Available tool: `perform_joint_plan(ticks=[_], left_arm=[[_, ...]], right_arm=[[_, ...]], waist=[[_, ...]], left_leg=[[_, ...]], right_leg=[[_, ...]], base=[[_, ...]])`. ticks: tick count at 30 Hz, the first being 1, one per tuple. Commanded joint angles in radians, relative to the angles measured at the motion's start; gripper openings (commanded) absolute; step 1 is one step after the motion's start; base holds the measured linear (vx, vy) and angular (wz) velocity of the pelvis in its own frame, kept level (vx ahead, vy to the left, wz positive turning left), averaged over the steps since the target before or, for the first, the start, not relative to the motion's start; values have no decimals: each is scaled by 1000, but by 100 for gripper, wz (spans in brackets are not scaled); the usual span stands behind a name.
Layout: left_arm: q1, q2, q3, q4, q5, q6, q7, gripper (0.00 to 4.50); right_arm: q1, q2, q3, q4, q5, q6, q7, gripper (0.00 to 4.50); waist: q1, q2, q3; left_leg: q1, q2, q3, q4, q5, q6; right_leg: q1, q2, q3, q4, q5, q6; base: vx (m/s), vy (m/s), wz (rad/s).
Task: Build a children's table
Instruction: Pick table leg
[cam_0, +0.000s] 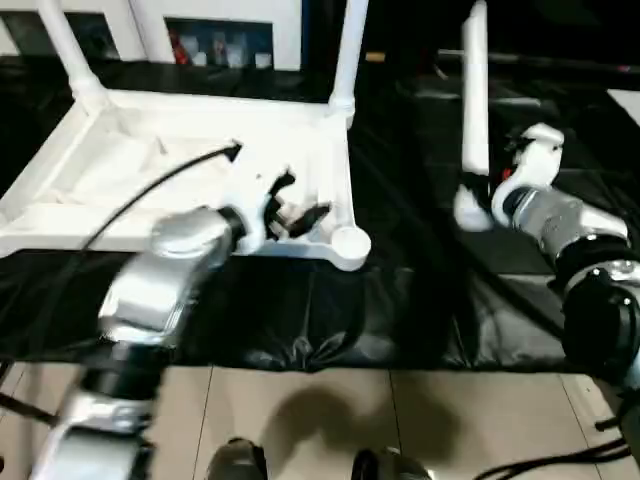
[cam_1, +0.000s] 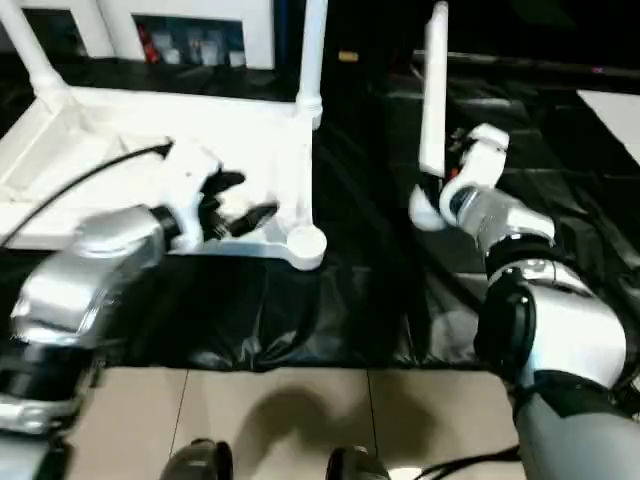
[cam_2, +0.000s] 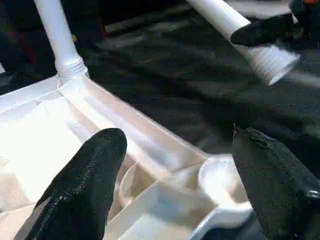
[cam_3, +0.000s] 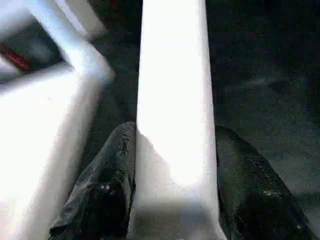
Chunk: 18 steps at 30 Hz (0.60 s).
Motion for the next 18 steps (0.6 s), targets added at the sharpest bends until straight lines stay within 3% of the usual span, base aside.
perform_joint_plan(ticks=[1,4,6,7,9,10,11,12,14,15,16,18], left_arm=[[-47,-57,29,28,-62,-11,7,386],[-90,-121,80,72,-132,6,19,386],[-113,-154,111,86,-178,29,27,386],[-126,-173,129,90,-205,43,32,386],[-154,-213,172,96,-267,69,39,386],[-179,-242,207,105,-315,93,49,386],[-190,-256,223,110,-339,104,55,386],[-193,-260,227,112,-345,107,56,386],[-205,-275,238,122,-365,116,61,386],[-211,-285,240,128,-376,122,64,386],[-215,-297,229,139,-376,124,66,386],[-213,-298,219,139,-369,123,63,386]], right_arm=[[56,29,-56,-145,121,14,198,190],[190,75,-13,-402,209,128,358,190],[274,100,21,-552,265,197,399,190],[314,109,36,-621,298,235,417,190],[406,125,76,-774,367,301,463,189],[467,136,100,-879,424,362,488,189],[492,139,111,-920,443,388,499,189],[498,140,114,-930,446,394,502,189],[527,143,137,-983,456,423,520,189],[544,144,157,-1015,458,439,533,189],[565,147,193,-1062,445,460,536,189],[565,148,201,-1064,437,465,531,189]], waist=[[11,-1,-128],[22,0,-133],[29,-3,-136],[37,-2,-133],[41,-7,-131],[48,-7,-129],[51,-6,-129],[56,-4,-129],[47,-11,-125],[50,-9,-125],[48,-10,-123],[47,-10,-125]], left_leg=[[17,22,-7,-55,-163,50],[14,24,-11,-51,-100,99],[16,27,-11,-49,-92,110],[18,27,-10,-51,-107,110],[19,26,-8,-53,-130,99],[20,27,-10,-55,-160,73],[23,27,-9,-55,-161,66],[26,29,-11,-55,-170,63],[20,27,-14,-60,-196,34],[27,28,-14,-61,-203,26],[24,29,-16,-65,-207,21],[21,29,-19,-68,-209,14]], right_leg=[[80,-48,41,-68,-95,-260],[87,-44,37,-56,-1,-285],[84,-44,35,-55,-2,-293],[83,-46,35,-64,-48,-288],[83,-46,33,-74,-113,-274],[80,-51,32,-85,-216,-239],[78,-50,33,-85,-229,-230],[74,-51,33,-88,-246,-225],[73,-55,30,-101,-340,-178],[67,-54,33,-104,-362,-160],[67,-53,33,-107,-369,-142],[68,-53,32,-107,-369,-130]], base=[[0,0,0],[0,0,0],[0,0,0],[0,0,0],[0,0,0],[0,0,0],[0,0,0],[0,0,0],[0,0,0],[0,0,0],[0,0,0],[0,0,0]])
